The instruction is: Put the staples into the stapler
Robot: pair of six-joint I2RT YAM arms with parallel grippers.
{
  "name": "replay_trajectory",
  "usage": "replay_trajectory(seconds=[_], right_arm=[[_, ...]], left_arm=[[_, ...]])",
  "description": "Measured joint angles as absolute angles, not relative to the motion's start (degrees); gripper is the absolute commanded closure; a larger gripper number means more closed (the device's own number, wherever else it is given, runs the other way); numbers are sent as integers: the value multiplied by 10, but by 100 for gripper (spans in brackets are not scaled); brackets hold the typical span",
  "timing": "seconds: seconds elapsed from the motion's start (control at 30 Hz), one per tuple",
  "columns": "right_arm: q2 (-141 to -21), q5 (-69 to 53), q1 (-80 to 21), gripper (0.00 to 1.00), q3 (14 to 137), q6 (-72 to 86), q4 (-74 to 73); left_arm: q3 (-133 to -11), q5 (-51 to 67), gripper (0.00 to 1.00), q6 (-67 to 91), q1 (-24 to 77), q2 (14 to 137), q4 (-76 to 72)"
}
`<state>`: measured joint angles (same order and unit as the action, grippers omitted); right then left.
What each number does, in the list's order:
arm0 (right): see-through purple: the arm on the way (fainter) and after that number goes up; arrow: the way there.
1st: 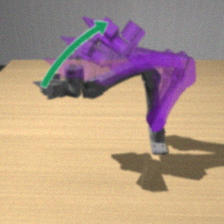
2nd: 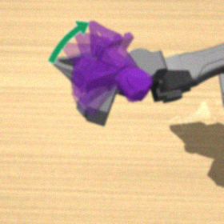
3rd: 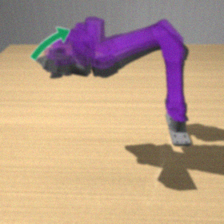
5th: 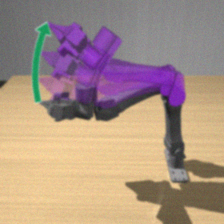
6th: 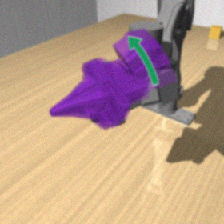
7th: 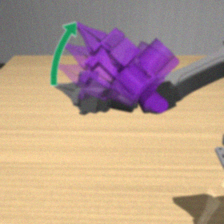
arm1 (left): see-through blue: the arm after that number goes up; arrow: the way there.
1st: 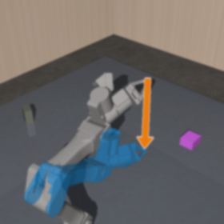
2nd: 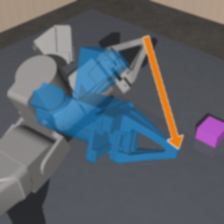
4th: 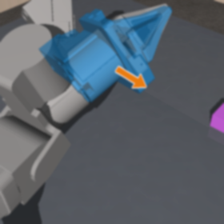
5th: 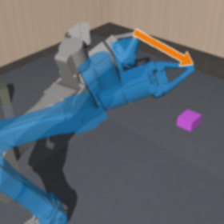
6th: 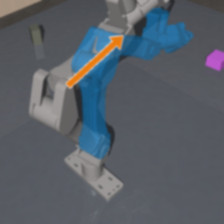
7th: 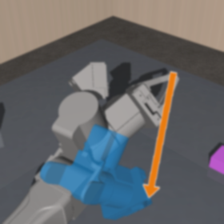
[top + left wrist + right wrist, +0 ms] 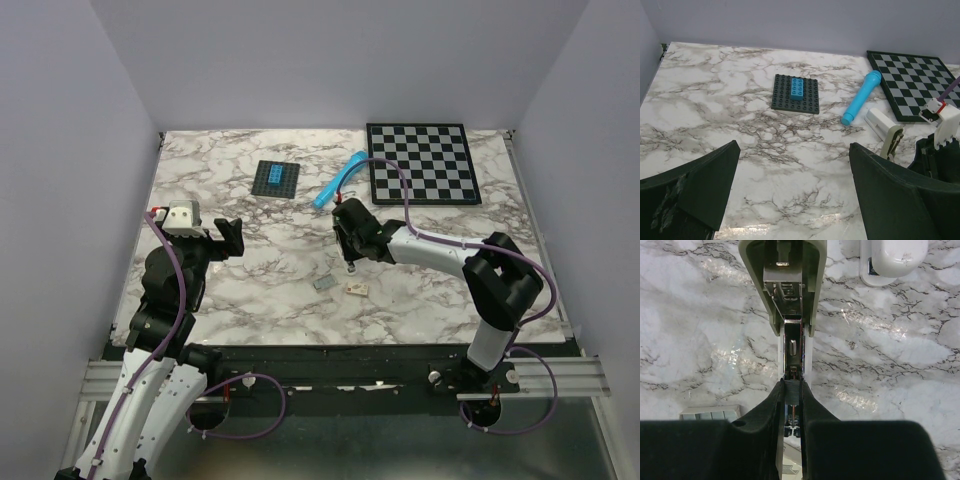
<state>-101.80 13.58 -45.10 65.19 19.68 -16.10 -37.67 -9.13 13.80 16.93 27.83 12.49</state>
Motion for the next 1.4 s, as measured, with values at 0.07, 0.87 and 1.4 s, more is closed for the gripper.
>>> replay_trajectory(seconds=[0.07, 0.87, 1.4], right_arm=[[-1018, 133, -450, 82, 652, 197, -161], [-1016, 125, -446, 62, 652, 196, -163], [-1023, 125, -416, 60, 664, 197, -163]], left_arm=[[-377, -91, 1, 138, 169, 278, 125], [-377, -87, 1, 138, 169, 278, 125], [-377, -87, 1, 138, 169, 278, 125]])
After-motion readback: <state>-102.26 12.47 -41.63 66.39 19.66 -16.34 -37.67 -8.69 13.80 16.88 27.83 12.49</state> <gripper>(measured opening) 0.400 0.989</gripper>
